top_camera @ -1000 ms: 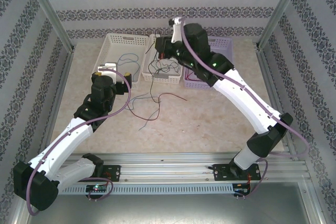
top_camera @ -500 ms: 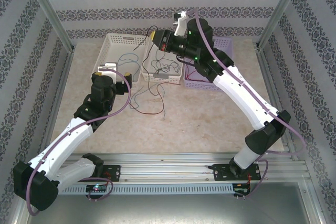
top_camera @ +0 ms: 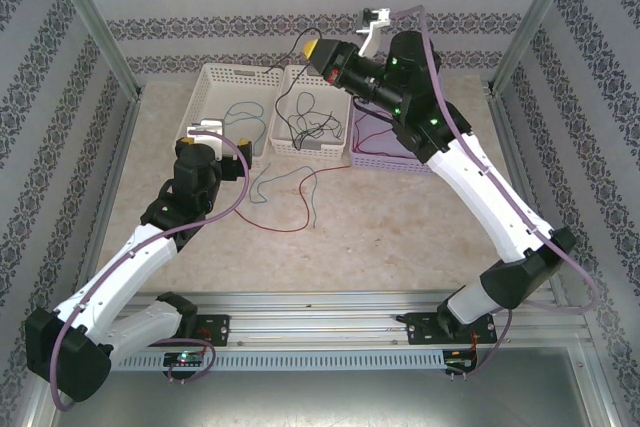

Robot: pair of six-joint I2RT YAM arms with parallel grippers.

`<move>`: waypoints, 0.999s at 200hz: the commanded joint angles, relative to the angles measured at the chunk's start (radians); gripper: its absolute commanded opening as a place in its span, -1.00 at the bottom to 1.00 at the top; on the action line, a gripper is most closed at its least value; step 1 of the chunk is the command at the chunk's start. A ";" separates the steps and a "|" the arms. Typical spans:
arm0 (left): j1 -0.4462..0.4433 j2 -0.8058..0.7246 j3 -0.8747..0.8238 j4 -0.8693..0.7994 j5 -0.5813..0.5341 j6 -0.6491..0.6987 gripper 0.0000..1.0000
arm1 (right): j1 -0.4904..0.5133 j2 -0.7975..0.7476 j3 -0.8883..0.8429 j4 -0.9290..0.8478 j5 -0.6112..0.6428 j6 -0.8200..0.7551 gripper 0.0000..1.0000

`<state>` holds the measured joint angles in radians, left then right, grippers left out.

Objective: Untangle the cables

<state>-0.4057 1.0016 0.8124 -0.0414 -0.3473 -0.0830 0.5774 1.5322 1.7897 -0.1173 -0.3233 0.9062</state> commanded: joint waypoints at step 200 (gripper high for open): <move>-0.005 -0.007 0.035 -0.014 0.011 -0.005 1.00 | -0.171 0.757 0.363 -0.125 0.018 -0.221 -1.00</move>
<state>-0.4057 1.0016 0.8207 -0.0422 -0.3462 -0.0830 0.4179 2.2681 2.2360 -0.2878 -0.3561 0.6773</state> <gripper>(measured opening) 0.999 0.046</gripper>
